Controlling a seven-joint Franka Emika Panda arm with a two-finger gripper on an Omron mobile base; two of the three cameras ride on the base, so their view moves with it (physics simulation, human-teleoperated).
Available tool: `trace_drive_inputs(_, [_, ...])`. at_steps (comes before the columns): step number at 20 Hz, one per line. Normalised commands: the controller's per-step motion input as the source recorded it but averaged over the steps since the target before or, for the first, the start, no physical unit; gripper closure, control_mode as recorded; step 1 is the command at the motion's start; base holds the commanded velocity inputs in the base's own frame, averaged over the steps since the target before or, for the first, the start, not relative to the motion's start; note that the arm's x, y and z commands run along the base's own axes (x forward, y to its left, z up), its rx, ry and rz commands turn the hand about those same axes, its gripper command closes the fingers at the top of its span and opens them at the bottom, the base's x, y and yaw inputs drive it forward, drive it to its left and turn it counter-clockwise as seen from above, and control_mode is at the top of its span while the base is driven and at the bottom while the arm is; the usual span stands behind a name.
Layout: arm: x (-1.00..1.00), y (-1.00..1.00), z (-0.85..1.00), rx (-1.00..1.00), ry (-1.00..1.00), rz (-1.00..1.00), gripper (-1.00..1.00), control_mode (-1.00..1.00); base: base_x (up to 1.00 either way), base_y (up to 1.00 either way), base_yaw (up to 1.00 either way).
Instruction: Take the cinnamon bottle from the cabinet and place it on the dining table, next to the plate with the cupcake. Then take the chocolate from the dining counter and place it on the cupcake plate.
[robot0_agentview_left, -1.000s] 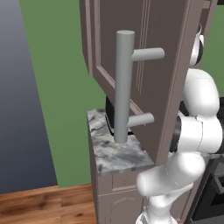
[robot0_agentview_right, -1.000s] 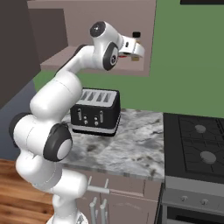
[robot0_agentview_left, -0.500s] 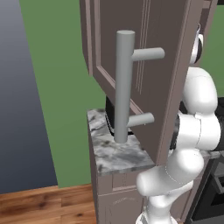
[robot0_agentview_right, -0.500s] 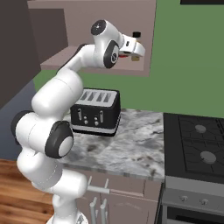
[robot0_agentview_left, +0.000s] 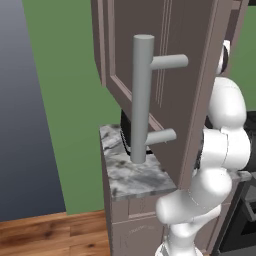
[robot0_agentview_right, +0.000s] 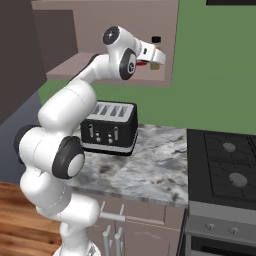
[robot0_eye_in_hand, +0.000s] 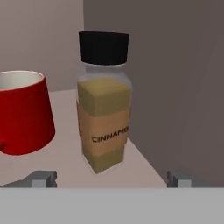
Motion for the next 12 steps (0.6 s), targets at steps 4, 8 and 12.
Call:
trace_drive_inputs(4, [0.32, -0.01, 0.00, 0.00, 0.00, 0.00, -1.00, -1.00, 0.00, 0.00, 0.00])
trace_drive_inputs(8, [0.29, 0.00, 0.00, 0.00, 0.00, 0.00, -1.00, -1.00, 0.00, 0.00, 0.00])
trace_drive_inputs(12, [0.28, -0.11, 0.00, 0.00, 0.00, 0.00, -1.00, -1.00, 0.00, 0.00, 0.00])
